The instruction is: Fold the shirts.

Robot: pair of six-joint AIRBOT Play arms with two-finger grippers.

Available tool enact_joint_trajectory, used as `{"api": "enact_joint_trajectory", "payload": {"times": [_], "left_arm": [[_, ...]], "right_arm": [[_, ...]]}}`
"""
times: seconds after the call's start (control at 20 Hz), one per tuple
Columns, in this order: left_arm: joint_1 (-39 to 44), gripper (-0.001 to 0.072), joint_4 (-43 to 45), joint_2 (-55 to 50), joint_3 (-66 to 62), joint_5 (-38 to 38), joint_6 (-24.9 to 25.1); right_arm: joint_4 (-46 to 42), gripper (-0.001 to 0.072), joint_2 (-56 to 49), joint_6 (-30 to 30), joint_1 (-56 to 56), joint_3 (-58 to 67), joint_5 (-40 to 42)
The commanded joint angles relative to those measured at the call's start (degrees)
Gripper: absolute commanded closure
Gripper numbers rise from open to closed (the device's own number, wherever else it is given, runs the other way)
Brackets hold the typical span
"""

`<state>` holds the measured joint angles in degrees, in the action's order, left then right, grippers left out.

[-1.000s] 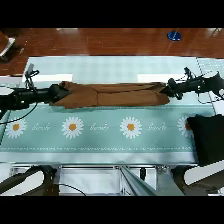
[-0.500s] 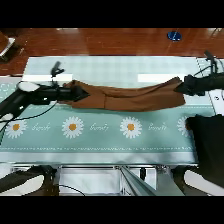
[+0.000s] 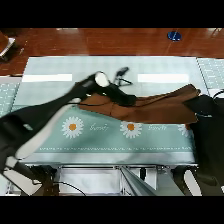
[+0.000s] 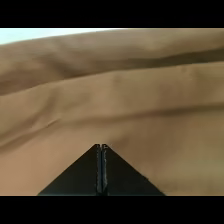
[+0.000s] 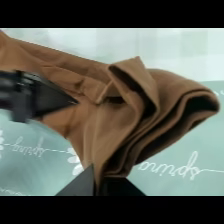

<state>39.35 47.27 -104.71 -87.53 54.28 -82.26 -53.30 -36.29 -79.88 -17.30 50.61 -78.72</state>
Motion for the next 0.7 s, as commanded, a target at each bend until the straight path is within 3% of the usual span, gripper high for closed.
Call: {"api": "enact_joint_trajectory", "payload": {"times": [0.0,0.25,0.5,0.65], "left_arm": [[8.85,0.0682,4.74,-8.15,-9.09,2.19,-7.41],[11.8,0.0681,0.35,-9.55,-11.5,3.5,-5.4],[-4.33,0.0681,6.47,-1.84,-11.39,11.39,-5.2],[-16.15,0.0681,16.85,8.7,-8.39,16.85,-5.27]], "right_arm": [[3.85,0.0695,3.13,-1.01,-0.02,-0.63,-0.35],[4.35,0.0695,3.13,-1.6,-0.02,-0.63,0.46],[7.82,0.0695,1.88,-2.27,0.22,-0.61,0.72],[11.89,0.0695,-3.17,-1.46,7.02,-0.35,5.2]]}}
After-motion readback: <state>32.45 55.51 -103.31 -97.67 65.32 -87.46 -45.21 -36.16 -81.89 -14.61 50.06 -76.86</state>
